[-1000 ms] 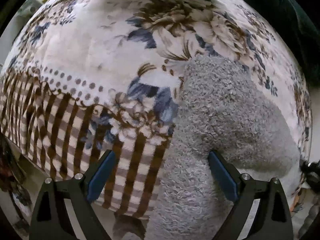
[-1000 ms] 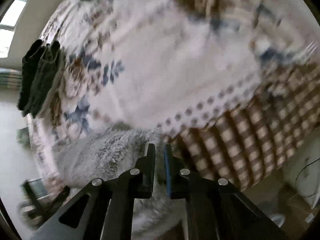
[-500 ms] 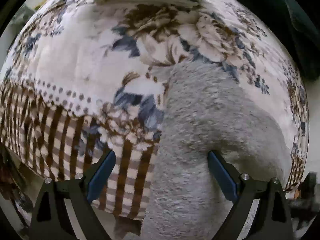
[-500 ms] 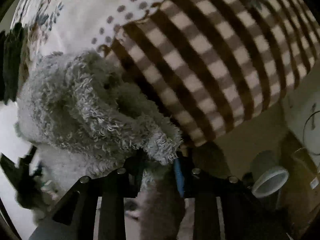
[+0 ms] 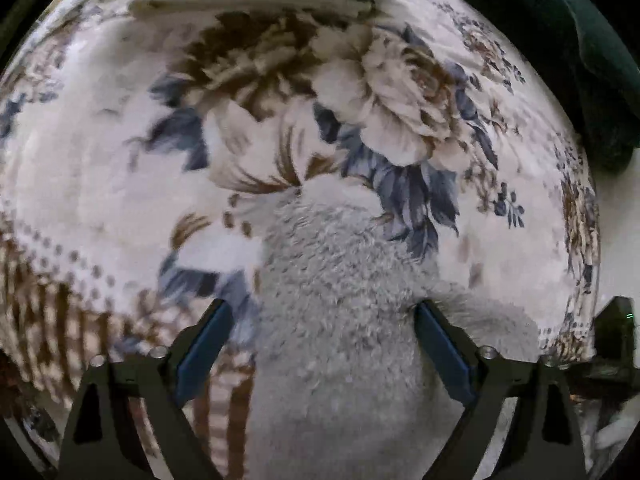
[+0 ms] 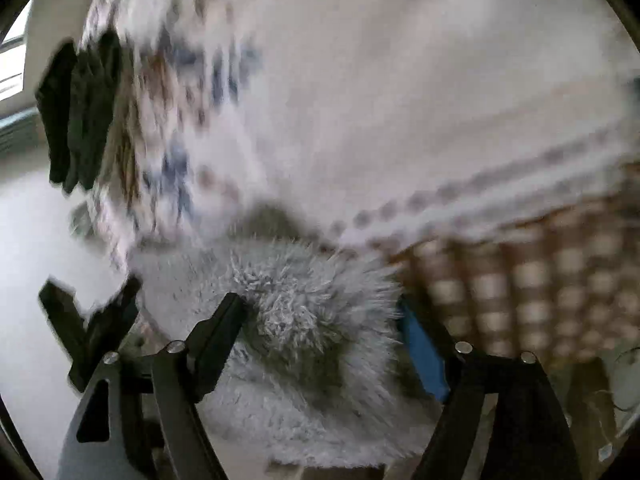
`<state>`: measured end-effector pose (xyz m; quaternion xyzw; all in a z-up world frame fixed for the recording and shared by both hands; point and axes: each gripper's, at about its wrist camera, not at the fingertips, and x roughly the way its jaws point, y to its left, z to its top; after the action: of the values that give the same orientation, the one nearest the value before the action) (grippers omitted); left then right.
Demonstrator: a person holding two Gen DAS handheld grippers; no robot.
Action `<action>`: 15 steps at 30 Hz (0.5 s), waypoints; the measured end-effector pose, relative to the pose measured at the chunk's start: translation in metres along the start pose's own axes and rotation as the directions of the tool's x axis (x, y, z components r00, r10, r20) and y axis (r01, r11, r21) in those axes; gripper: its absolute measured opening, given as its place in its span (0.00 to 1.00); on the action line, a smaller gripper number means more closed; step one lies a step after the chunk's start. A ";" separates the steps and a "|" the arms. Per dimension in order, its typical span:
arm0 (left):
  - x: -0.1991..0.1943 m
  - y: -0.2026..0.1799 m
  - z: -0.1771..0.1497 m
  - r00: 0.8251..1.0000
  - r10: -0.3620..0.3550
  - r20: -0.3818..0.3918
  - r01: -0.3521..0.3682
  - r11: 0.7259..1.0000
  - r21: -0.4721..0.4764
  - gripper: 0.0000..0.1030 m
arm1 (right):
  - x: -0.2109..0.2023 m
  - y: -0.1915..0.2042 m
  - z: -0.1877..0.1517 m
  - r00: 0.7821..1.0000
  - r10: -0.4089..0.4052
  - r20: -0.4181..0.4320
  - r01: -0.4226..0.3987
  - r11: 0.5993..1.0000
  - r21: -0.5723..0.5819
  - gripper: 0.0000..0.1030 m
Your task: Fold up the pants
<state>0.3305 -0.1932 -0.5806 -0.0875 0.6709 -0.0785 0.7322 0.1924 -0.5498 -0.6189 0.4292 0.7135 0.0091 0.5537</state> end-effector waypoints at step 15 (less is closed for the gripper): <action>-0.021 0.034 -0.001 0.992 -0.128 0.022 0.130 0.978 -0.163 0.74 | -0.015 0.033 0.015 0.979 -0.078 0.186 0.098 0.990 -0.101 0.45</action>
<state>0.3273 -0.1558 -0.5685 -0.1912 0.6637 -0.0699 0.7197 0.2248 -0.5456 -0.5971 0.3654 0.6767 -0.0157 0.6390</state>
